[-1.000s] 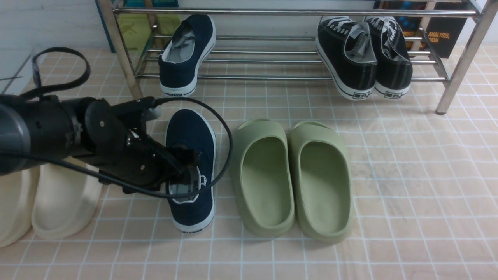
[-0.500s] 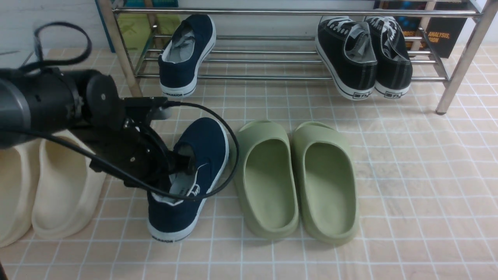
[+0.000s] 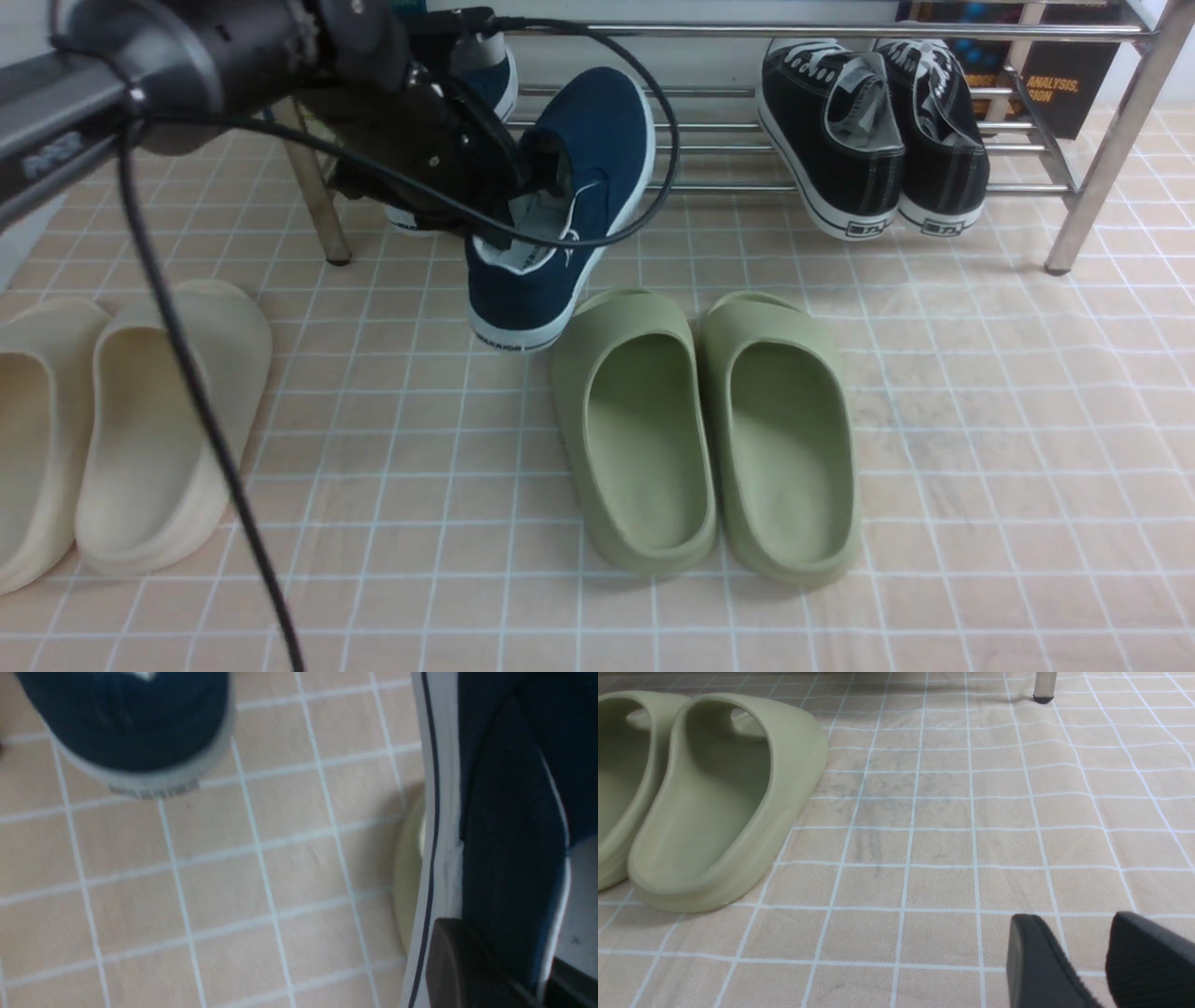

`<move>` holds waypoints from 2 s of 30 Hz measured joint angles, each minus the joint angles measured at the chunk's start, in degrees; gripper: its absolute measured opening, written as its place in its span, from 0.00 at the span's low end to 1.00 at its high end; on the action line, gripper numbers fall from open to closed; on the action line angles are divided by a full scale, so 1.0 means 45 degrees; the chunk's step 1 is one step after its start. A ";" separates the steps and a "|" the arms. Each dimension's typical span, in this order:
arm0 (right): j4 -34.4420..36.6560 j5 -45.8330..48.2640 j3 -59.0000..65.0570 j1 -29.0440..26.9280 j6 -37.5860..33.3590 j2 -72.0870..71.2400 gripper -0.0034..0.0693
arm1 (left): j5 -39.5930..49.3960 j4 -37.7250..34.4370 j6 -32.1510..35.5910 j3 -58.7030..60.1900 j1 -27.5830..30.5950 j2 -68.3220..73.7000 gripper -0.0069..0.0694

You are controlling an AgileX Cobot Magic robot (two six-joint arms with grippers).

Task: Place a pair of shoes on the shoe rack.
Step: Use the left arm to put a shoe into the shoe rack

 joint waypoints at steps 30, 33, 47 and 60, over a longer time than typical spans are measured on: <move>0.0000 0.0000 0.0000 0.0000 0.0000 0.0000 0.38 | -0.0844 0.2401 -0.2279 -0.5235 0.0012 0.3609 0.51; 0.0000 0.0000 0.0000 0.0000 0.0000 0.0000 0.38 | -0.0108 0.2401 -0.2256 -0.5239 0.0012 0.3092 0.50; 0.0000 0.0000 0.0000 0.0000 0.0000 0.0000 0.38 | 0.5161 -0.0362 0.1275 -0.4256 -0.0145 0.2011 0.20; 0.0000 0.0000 0.0000 0.0000 0.0000 0.0000 0.38 | 0.1112 0.2871 -0.0374 -0.3831 -0.1484 0.3276 0.16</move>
